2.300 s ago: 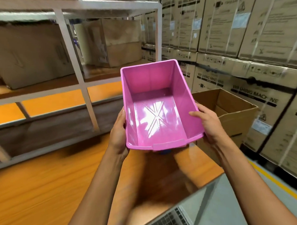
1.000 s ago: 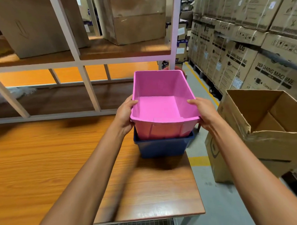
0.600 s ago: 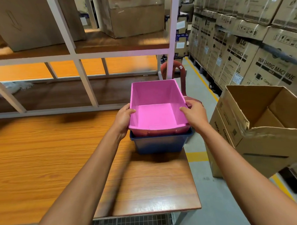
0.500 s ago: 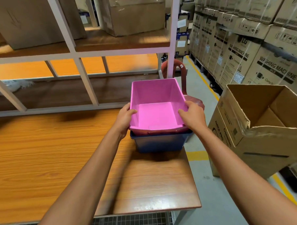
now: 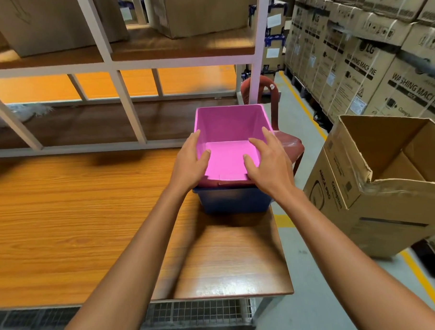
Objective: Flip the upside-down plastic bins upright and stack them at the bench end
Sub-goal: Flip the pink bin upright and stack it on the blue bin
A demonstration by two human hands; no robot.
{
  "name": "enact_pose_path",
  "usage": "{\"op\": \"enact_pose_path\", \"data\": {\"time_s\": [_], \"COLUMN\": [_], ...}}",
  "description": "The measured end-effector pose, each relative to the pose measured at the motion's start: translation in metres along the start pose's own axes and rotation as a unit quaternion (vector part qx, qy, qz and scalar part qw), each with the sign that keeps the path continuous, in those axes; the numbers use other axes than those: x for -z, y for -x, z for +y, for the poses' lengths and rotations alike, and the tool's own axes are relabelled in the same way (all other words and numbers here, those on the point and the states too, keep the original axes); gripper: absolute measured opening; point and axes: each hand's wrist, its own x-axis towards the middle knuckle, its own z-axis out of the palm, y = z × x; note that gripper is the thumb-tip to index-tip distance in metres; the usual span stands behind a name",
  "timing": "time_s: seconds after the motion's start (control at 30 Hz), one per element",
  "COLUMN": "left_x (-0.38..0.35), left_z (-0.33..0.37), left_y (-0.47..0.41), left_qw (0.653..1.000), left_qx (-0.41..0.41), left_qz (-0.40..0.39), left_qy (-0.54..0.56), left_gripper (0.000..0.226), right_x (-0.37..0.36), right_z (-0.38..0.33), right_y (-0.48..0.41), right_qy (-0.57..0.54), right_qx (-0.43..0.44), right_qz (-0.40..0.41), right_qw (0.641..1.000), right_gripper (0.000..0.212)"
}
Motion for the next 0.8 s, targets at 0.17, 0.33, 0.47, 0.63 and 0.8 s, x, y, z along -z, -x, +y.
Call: {"op": "enact_pose_path", "data": {"time_s": [0.17,0.33,0.47,0.63,0.8], "left_x": [-0.002,0.006,0.015,0.04,0.078], "left_z": [0.0,0.005,-0.006,-0.023,-0.051], "left_y": [0.025,0.078,0.124,0.177,0.22], "left_qw": [0.998,0.992,0.986,0.982,0.973], "left_qx": [-0.034,-0.048,-0.044,-0.022,0.015], "left_qz": [0.036,0.112,0.16,0.185,0.226], "left_qy": [-0.031,-0.023,-0.015,-0.026,-0.042], "left_gripper": [0.06,0.058,0.058,0.057,0.056], "right_x": [-0.009,-0.019,-0.026,-0.041,-0.073], "right_z": [-0.014,-0.029,-0.049,-0.083,-0.125], "right_y": [0.019,0.049,0.082,0.122,0.158], "right_qy": [-0.043,-0.097,-0.151,-0.215,-0.262], "right_qx": [0.037,0.086,0.113,0.119,0.152], "right_qz": [0.029,0.094,0.121,0.091,0.012], "right_qw": [0.998,0.987,0.975,0.965,0.953], "right_gripper": [0.049,0.05,0.048,0.049,0.05]}}
